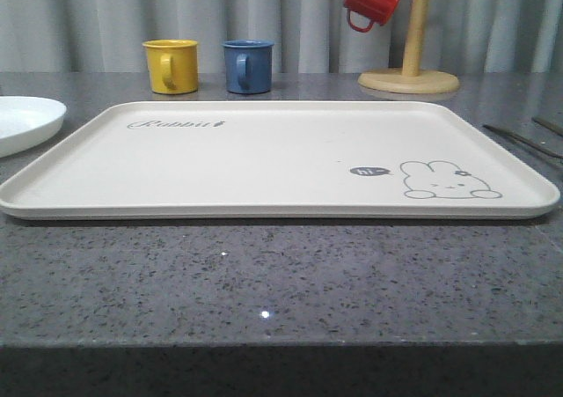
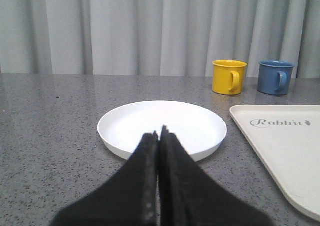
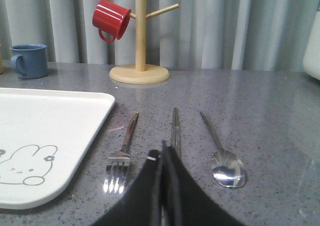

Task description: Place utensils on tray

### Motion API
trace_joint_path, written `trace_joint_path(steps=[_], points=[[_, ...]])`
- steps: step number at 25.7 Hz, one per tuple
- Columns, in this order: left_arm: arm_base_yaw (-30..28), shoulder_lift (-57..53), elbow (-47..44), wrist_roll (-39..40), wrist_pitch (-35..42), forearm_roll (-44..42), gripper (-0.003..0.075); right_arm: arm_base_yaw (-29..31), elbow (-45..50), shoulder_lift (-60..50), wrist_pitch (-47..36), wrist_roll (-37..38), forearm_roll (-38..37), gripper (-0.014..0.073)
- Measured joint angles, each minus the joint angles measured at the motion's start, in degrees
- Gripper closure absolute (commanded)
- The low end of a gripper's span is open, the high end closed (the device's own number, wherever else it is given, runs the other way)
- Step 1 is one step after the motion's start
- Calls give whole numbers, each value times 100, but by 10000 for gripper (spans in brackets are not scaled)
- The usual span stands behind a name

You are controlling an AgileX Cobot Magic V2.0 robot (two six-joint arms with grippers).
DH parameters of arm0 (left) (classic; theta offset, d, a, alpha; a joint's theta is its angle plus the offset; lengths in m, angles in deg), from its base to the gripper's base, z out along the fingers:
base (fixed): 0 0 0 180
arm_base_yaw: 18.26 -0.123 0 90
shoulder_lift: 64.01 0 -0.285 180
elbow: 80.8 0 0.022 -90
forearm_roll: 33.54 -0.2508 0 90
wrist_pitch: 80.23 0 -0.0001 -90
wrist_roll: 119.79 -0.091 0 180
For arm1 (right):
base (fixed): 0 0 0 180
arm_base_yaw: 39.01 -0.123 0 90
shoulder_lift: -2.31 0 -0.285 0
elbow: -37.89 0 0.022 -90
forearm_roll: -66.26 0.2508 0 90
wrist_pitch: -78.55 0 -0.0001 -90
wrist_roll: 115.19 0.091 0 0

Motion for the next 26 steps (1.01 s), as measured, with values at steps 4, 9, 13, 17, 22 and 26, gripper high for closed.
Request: trace_joint_path(steps=[4,9,13,17,22,26], points=[[0,0,0,0,0,0,738,0,0,0,0,0,0,662],[0,0,0,0,0,0,738,-55,0,0,0,0,0,662],[0,0,0,0,0,0,738,-55,0,0,0,0,0,662],[0,0,0,0,66,0,738,-55,0,0,-63,0,0,662],[0,0,86,0,164,0,738,-55,-183,0,53,0,0,662],[0,0,866,0,-140,-114,738,-55,-1112,0,738,0,0,662]])
